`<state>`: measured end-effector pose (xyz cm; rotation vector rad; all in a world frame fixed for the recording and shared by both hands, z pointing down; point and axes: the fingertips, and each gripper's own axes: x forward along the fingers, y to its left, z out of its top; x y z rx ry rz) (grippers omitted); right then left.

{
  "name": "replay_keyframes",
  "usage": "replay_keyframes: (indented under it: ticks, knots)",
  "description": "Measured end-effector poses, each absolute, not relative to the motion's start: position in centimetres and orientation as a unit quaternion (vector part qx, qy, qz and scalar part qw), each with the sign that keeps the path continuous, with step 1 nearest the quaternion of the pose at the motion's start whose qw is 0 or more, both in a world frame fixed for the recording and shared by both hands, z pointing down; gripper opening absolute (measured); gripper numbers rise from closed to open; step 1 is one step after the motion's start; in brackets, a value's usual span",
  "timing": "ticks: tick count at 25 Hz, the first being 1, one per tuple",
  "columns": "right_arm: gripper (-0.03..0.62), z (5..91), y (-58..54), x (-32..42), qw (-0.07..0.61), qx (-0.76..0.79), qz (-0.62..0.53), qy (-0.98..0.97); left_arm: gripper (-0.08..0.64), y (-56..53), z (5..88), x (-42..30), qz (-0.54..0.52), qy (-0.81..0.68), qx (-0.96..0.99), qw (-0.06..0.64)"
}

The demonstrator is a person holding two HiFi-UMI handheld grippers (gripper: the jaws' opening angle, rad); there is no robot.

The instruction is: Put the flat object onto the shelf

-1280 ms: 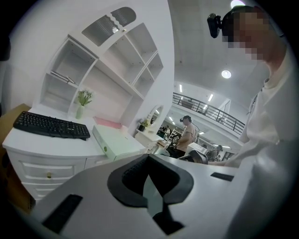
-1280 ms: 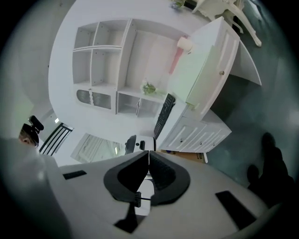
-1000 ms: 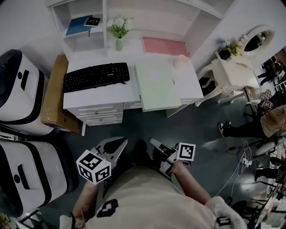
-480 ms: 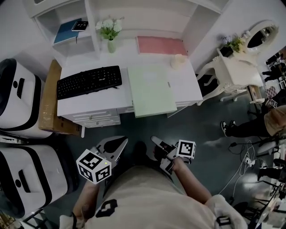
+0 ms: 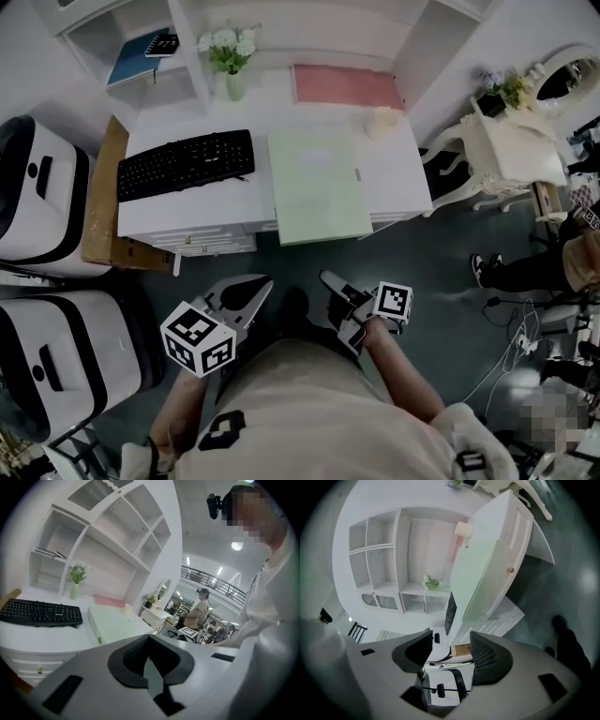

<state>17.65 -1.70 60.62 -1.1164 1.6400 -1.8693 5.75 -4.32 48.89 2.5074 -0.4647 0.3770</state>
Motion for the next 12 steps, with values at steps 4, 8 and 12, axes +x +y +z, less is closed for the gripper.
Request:
replay_keyframes:
  ticks: [4, 8, 12]
  knots:
    - [0.307, 62.1, -2.7, 19.1, 0.218, -0.396, -0.690, 0.565, 0.014, -4.9, 48.9, 6.4, 0.144, -0.185, 0.931, 0.280]
    - [0.324, 63.6, -3.9, 20.8, 0.228, -0.405, -0.694, 0.550, 0.014, -5.4, 49.0, 6.9, 0.145, -0.200, 0.926, 0.284]
    - [0.333, 65.0, -5.6, 22.6, 0.244, -0.412, -0.693, 0.539, 0.014, -5.8, 49.2, 7.2, 0.147, -0.217, 0.921, 0.287]
